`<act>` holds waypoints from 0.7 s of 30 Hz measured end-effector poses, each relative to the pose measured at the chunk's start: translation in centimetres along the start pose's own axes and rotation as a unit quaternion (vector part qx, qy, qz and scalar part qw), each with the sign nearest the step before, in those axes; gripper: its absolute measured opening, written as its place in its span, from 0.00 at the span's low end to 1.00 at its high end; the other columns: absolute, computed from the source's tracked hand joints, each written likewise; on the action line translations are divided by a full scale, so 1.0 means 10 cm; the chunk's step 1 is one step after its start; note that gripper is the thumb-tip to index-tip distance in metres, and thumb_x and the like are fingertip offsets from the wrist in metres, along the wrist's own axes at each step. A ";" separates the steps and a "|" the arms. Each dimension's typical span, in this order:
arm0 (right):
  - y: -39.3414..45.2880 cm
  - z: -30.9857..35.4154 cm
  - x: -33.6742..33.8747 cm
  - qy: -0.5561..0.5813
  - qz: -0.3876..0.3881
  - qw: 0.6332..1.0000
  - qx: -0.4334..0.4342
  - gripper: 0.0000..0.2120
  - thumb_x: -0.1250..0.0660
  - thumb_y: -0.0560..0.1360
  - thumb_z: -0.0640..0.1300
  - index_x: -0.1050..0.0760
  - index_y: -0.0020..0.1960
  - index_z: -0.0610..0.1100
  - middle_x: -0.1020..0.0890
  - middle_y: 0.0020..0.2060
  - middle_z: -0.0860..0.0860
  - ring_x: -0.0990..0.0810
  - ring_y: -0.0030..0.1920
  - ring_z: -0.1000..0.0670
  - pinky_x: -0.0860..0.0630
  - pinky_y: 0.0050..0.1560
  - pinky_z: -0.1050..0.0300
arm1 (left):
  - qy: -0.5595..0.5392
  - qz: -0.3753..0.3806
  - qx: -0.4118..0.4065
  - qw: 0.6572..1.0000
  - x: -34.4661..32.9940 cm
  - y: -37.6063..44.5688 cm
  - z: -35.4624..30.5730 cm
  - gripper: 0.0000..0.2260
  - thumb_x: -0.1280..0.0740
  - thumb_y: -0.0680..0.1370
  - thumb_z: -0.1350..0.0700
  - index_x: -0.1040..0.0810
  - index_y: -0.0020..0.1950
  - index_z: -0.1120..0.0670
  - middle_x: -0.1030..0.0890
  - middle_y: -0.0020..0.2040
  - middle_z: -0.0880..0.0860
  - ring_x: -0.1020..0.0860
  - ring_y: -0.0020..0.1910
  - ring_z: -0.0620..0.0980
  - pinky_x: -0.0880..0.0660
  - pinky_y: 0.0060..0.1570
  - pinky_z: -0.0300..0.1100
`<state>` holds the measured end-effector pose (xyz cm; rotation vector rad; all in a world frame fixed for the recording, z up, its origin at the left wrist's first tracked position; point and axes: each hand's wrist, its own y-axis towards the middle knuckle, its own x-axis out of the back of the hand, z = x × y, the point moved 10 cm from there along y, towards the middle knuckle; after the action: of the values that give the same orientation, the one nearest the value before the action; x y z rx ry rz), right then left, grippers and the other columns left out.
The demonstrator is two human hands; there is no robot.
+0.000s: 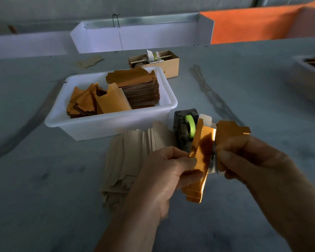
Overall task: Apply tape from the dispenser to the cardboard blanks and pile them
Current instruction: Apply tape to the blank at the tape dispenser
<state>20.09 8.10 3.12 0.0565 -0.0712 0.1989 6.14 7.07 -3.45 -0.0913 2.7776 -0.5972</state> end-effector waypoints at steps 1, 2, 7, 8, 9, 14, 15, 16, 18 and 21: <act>0.00 0.04 -0.05 -0.023 0.022 0.999 0.014 0.08 0.34 0.62 0.49 0.18 0.40 0.53 0.17 0.34 0.52 0.20 0.34 0.58 0.24 0.33 0.68 | -0.002 -0.003 -0.003 1.000 0.02 -0.02 0.01 0.06 0.30 0.73 0.66 0.20 0.38 0.58 0.15 0.42 0.59 0.15 0.39 0.53 0.20 0.36 0.37; 0.01 0.08 -0.10 -0.052 0.036 0.998 0.028 0.09 0.34 0.62 0.49 0.18 0.41 0.54 0.17 0.35 0.53 0.20 0.34 0.59 0.25 0.33 0.69 | -0.001 -0.005 -0.006 1.000 0.04 -0.03 0.01 0.05 0.30 0.73 0.66 0.20 0.39 0.58 0.15 0.41 0.59 0.15 0.40 0.53 0.20 0.36 0.37; 0.04 0.08 -0.22 -0.153 0.060 0.985 0.056 0.10 0.33 0.70 0.44 0.20 0.44 0.59 0.17 0.36 0.56 0.21 0.37 0.59 0.26 0.33 0.70 | 0.008 0.006 -0.020 1.000 0.02 -0.11 0.00 0.01 0.30 0.72 0.62 0.18 0.42 0.59 0.15 0.41 0.58 0.15 0.41 0.52 0.20 0.39 0.39; 0.03 0.07 -0.23 -0.161 0.063 0.983 0.055 0.10 0.34 0.69 0.45 0.20 0.44 0.59 0.18 0.36 0.56 0.21 0.37 0.59 0.26 0.33 0.70 | 0.012 0.008 -0.021 1.000 0.01 -0.12 -0.01 0.01 0.30 0.73 0.62 0.18 0.42 0.58 0.15 0.41 0.58 0.15 0.41 0.52 0.20 0.39 0.39; 0.03 0.07 -0.24 -0.166 0.065 0.982 0.054 0.10 0.34 0.69 0.46 0.19 0.45 0.60 0.18 0.36 0.56 0.21 0.38 0.58 0.26 0.33 0.70 | 0.019 0.007 -0.023 1.000 0.01 -0.13 -0.01 0.01 0.30 0.73 0.62 0.18 0.42 0.58 0.15 0.41 0.57 0.15 0.42 0.52 0.20 0.39 0.39; 0.04 0.08 -0.22 -0.222 0.031 0.974 0.045 0.18 0.37 0.61 0.57 0.30 0.50 0.57 0.17 0.37 0.58 0.19 0.37 0.57 0.26 0.34 0.63 | 0.031 0.010 -0.037 0.999 -0.02 -0.17 -0.04 0.02 0.29 0.73 0.61 0.18 0.42 0.59 0.15 0.41 0.57 0.15 0.42 0.52 0.19 0.39 0.40; 0.05 0.07 -0.20 -0.229 0.021 0.972 0.042 0.17 0.36 0.61 0.57 0.31 0.49 0.55 0.17 0.37 0.59 0.19 0.36 0.58 0.27 0.33 0.63 | 0.030 0.013 -0.039 0.999 -0.03 -0.17 -0.05 0.03 0.30 0.73 0.61 0.18 0.41 0.59 0.15 0.40 0.56 0.15 0.41 0.51 0.19 0.39 0.39; 0.06 0.07 -0.18 -0.235 0.014 0.971 0.038 0.15 0.34 0.63 0.55 0.31 0.47 0.54 0.17 0.36 0.60 0.19 0.36 0.59 0.27 0.33 0.63 | 0.029 0.019 -0.040 0.999 -0.04 -0.17 -0.05 0.03 0.30 0.73 0.61 0.17 0.40 0.58 0.15 0.40 0.56 0.15 0.41 0.51 0.19 0.39 0.39; 0.06 0.06 -0.16 -0.242 0.004 0.970 0.032 0.12 0.29 0.67 0.48 0.31 0.45 0.53 0.17 0.36 0.60 0.20 0.35 0.59 0.27 0.34 0.63 | 0.022 0.034 -0.034 0.999 -0.05 -0.16 -0.06 0.07 0.31 0.74 0.62 0.17 0.37 0.57 0.15 0.40 0.57 0.15 0.41 0.52 0.19 0.40 0.40; 0.06 0.04 -0.14 -0.253 -0.006 0.967 0.025 0.12 0.28 0.68 0.45 0.31 0.44 0.54 0.18 0.36 0.61 0.20 0.36 0.60 0.27 0.36 0.63 | 0.012 0.064 -0.023 0.998 -0.09 -0.18 -0.06 0.06 0.31 0.74 0.60 0.16 0.39 0.59 0.15 0.42 0.58 0.15 0.44 0.54 0.19 0.43 0.42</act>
<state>18.56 8.42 3.40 0.1574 -0.5759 0.1695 6.80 5.79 -2.00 0.0843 2.7939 -0.5051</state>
